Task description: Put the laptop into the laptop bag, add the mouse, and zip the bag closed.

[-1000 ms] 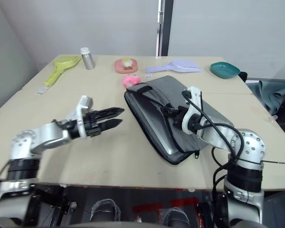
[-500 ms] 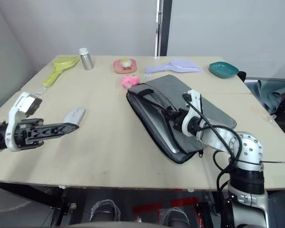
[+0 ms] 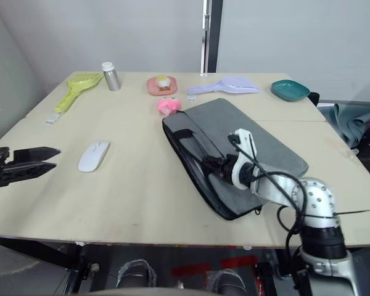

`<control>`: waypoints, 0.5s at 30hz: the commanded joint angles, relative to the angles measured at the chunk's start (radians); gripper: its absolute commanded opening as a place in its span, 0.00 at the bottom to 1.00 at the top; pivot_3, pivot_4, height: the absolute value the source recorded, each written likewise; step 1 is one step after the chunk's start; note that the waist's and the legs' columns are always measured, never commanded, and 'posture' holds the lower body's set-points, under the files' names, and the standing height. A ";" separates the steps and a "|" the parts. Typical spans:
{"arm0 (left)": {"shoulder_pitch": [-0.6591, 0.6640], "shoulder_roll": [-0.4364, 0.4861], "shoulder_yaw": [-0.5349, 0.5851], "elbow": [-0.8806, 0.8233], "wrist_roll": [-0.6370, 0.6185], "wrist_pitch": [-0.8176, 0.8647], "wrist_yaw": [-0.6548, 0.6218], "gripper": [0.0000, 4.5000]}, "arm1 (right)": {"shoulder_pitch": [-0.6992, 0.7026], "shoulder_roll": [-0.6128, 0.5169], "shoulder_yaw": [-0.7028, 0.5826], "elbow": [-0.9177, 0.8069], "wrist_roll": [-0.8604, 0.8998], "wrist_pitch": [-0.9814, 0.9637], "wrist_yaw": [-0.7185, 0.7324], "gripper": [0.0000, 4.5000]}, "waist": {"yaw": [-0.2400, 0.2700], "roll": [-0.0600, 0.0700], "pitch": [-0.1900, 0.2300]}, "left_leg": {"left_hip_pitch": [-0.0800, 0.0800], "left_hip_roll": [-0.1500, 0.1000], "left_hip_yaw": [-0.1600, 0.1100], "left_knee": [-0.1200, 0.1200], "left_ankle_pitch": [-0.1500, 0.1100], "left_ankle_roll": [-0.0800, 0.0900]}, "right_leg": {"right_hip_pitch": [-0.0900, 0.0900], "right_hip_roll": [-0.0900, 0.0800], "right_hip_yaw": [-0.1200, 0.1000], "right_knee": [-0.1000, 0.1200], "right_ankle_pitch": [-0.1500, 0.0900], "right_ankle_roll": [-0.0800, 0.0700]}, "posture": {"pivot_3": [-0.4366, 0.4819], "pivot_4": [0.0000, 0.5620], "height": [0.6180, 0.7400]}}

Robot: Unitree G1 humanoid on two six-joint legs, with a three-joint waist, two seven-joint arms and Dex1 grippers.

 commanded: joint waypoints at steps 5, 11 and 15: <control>-0.082 0.085 -0.033 0.231 0.178 -0.123 -0.017 1.00 | 0.077 -0.425 -0.155 -0.142 -0.131 -0.037 0.542 1.00 | 0.019 -0.002 -0.001 | 0.000 0.000 0.000 -0.002 -0.001 0.002 | 0.001 0.000 0.000 -0.003 0.000 0.000 | 0.48 0.27 1.00; -0.016 0.102 0.044 0.361 0.271 -0.305 -0.120 1.00 | 0.515 -0.658 -0.379 -0.083 -0.603 -0.368 1.050 1.00 | 0.032 -0.004 -0.002 | -0.002 0.000 0.001 -0.006 -0.004 0.007 | 0.000 0.000 0.000 -0.010 -0.001 -0.001 | 0.48 0.27 1.00; 0.016 0.110 0.099 0.435 0.291 -0.341 -0.140 1.00 | 0.646 -0.615 -0.513 -0.007 -0.770 -0.509 1.157 1.00 | 0.024 -0.004 -0.002 | -0.001 0.001 0.002 -0.005 -0.004 0.008 | 0.000 0.000 -0.001 -0.008 -0.002 -0.003 | 0.48 0.27 1.00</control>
